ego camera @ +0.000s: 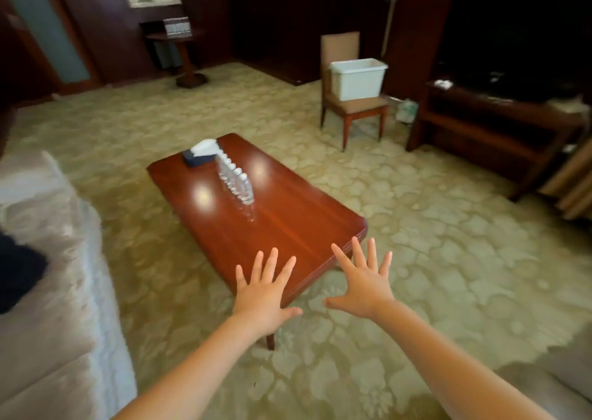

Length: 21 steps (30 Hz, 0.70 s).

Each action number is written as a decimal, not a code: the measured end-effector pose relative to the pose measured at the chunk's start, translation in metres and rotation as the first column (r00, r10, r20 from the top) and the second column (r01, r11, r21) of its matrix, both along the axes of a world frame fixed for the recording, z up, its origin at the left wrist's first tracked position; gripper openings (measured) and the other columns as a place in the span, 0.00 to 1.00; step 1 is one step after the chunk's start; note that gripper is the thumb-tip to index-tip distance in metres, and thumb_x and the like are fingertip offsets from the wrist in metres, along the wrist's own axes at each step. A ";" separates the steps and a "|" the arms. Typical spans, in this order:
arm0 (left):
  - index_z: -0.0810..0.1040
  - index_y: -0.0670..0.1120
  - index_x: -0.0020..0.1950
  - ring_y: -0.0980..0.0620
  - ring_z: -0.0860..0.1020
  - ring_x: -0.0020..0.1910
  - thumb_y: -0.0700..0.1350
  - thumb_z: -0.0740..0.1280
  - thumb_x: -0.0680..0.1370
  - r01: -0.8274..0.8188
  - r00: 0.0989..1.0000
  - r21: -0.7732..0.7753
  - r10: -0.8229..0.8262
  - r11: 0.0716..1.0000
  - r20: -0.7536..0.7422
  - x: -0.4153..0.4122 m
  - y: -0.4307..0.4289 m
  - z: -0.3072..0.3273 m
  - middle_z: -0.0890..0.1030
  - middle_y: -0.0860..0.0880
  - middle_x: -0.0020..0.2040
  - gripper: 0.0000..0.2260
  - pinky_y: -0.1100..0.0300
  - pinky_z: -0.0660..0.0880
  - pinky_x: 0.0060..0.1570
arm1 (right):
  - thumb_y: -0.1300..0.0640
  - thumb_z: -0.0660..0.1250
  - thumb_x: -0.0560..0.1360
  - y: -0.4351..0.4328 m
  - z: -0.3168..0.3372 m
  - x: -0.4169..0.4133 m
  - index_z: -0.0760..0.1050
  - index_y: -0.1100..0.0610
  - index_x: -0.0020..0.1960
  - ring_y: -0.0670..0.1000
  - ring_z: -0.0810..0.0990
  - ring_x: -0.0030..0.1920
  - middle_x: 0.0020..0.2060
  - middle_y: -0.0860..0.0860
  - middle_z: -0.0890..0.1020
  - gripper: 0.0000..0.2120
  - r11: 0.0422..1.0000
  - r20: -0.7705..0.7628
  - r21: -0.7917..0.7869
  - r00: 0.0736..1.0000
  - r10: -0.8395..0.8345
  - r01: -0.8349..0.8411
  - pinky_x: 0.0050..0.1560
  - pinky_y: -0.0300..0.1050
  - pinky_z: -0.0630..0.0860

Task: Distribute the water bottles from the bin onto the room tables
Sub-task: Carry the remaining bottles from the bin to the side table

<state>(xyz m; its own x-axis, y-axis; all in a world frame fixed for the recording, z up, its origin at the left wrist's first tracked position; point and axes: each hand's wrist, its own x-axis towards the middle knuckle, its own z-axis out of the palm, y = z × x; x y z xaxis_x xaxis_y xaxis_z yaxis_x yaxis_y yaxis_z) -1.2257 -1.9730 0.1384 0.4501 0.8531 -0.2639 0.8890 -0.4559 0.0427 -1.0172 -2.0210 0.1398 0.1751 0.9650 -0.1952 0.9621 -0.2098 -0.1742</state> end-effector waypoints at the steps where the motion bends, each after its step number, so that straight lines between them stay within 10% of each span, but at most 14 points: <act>1: 0.34 0.61 0.78 0.43 0.32 0.77 0.70 0.60 0.74 0.056 0.998 0.006 -0.056 0.998 -0.008 0.009 0.014 0.003 0.31 0.49 0.78 0.44 0.33 0.39 0.72 | 0.30 0.68 0.67 0.007 0.002 0.007 0.36 0.40 0.79 0.64 0.26 0.75 0.80 0.55 0.35 0.55 0.999 0.009 0.009 0.999 -0.036 0.036 0.71 0.72 0.29; 12: 0.33 0.60 0.77 0.42 0.32 0.77 0.70 0.60 0.74 0.396 0.918 -0.027 -0.397 0.918 -0.014 0.174 0.132 0.000 0.31 0.48 0.79 0.44 0.33 0.39 0.72 | 0.29 0.68 0.67 0.052 0.002 0.147 0.34 0.43 0.80 0.65 0.25 0.74 0.79 0.56 0.34 0.57 0.922 0.049 -0.057 0.923 -0.381 0.383 0.70 0.73 0.30; 21: 0.31 0.60 0.77 0.42 0.31 0.77 0.71 0.60 0.74 0.363 0.932 -0.032 -0.364 0.931 0.000 0.373 0.231 -0.003 0.30 0.48 0.78 0.45 0.32 0.39 0.72 | 0.29 0.69 0.66 0.153 0.000 0.342 0.32 0.43 0.79 0.65 0.24 0.74 0.78 0.56 0.32 0.59 0.937 0.087 -0.088 0.940 -0.330 0.337 0.70 0.73 0.29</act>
